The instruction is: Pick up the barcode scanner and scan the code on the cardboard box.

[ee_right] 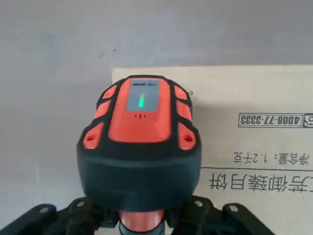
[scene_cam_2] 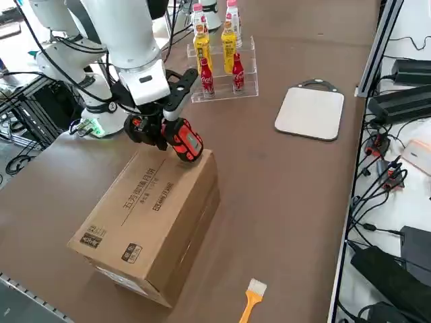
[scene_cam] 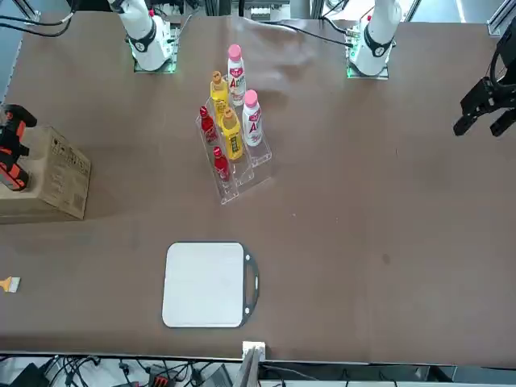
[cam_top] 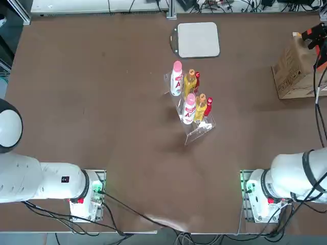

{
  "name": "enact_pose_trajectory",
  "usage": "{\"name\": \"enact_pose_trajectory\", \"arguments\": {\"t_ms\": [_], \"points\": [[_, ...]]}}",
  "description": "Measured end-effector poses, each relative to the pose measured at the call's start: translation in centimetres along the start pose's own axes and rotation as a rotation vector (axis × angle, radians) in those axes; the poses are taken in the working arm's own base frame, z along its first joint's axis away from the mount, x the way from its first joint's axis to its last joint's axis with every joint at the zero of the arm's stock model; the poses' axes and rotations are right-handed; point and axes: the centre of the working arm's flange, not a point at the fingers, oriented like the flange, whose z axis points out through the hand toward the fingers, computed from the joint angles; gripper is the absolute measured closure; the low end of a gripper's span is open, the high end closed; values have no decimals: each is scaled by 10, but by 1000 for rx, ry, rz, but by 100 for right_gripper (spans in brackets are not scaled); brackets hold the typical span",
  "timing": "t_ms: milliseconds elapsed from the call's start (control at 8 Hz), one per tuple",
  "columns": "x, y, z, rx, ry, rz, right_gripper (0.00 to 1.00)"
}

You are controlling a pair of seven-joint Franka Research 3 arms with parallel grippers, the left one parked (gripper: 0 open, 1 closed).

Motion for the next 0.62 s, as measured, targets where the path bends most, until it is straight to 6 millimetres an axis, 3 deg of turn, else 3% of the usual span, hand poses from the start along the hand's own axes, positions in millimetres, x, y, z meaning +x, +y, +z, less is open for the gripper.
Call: {"name": "enact_pose_trajectory", "arguments": {"t_ms": [250, 375, 625], "points": [[2, -6, -1, 2, -3, -9, 58], [7, -24, -4, 6, -13, 4, 58], [29, -111, -14, 3, -30, 43, 58]]}}
